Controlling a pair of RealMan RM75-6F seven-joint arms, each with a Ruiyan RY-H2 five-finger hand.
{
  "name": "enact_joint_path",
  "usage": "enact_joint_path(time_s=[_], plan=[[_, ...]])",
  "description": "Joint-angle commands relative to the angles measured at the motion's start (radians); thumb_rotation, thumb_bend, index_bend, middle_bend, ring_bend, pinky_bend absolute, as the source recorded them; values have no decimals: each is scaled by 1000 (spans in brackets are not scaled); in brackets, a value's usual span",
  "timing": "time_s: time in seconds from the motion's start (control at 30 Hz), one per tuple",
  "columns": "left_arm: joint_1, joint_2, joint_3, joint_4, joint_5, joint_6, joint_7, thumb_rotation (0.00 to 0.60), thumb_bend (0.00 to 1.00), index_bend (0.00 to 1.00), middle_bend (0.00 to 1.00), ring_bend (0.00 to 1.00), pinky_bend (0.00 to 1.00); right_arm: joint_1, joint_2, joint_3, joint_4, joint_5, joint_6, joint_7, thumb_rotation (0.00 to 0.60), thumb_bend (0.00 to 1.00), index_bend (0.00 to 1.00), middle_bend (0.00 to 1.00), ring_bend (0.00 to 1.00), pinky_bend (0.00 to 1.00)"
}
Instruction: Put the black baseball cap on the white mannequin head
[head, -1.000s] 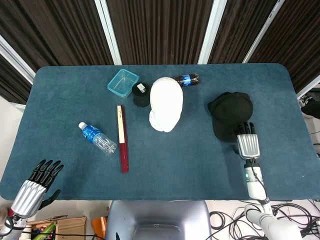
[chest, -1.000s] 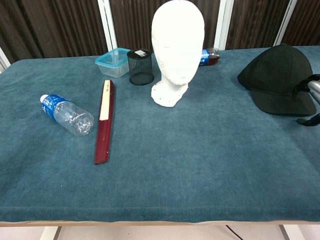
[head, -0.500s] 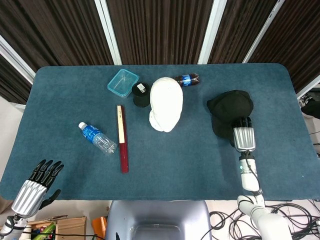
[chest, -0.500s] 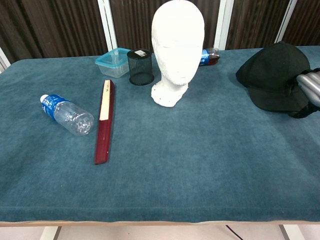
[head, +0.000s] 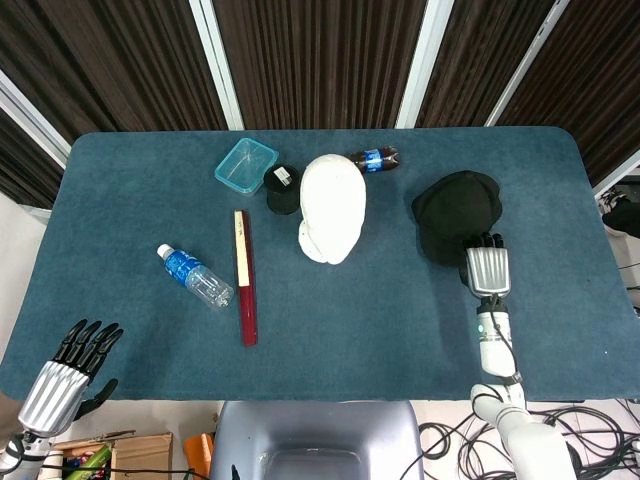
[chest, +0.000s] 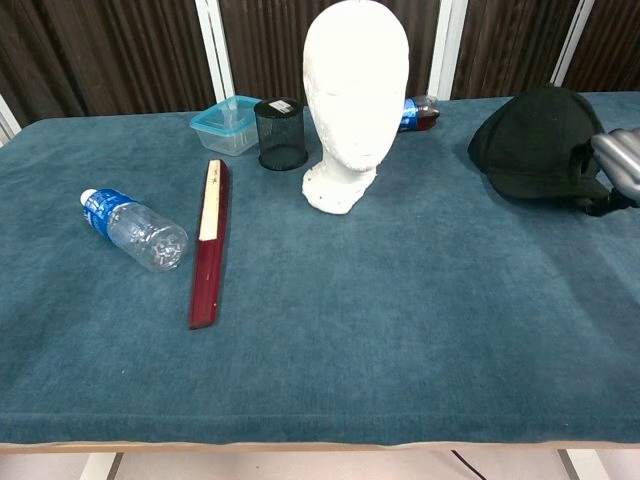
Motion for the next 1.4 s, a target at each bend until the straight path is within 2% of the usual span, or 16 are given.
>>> enact_joint_path(time_s=[0.03, 0.17, 0.43, 0.63, 0.87, 1.1, 1.4], plan=[[3, -1, -1, 3, -1, 3, -2, 600, 316, 0, 118, 71, 72, 7, 9, 8, 2, 3, 20, 18, 600, 448, 591, 392, 259, 307], [3, -2, -3, 5, 1, 6, -4, 600, 316, 0, 119, 72, 71, 16, 31, 21, -6, 8, 76, 52, 600, 473, 632, 424, 298, 379], [4, -2, -3, 3, 3, 3, -1, 600, 316, 0, 119, 72, 72, 28, 79, 53, -22, 19, 231, 130, 600, 481, 842, 558, 517, 691], [5, -4, -2, 0, 7, 2, 6, 600, 316, 0, 120, 72, 72, 46, 119, 90, -26, 46, 275, 131, 600, 481, 953, 651, 620, 804], [7, 0, 1, -11, 9, -4, 20, 600, 317, 0, 120, 72, 72, 81, 148, 136, -21, 85, 300, 119, 600, 488, 1000, 708, 686, 863], [13, 6, -1, -21, -3, -12, 27, 600, 316, 0, 120, 72, 72, 184, 171, 178, -24, 107, 371, 54, 600, 494, 1000, 727, 705, 885], [18, 19, -6, -35, -14, -17, 25, 600, 316, 0, 120, 73, 72, 372, 182, 166, -100, 47, 560, -117, 600, 494, 1000, 730, 710, 890]])
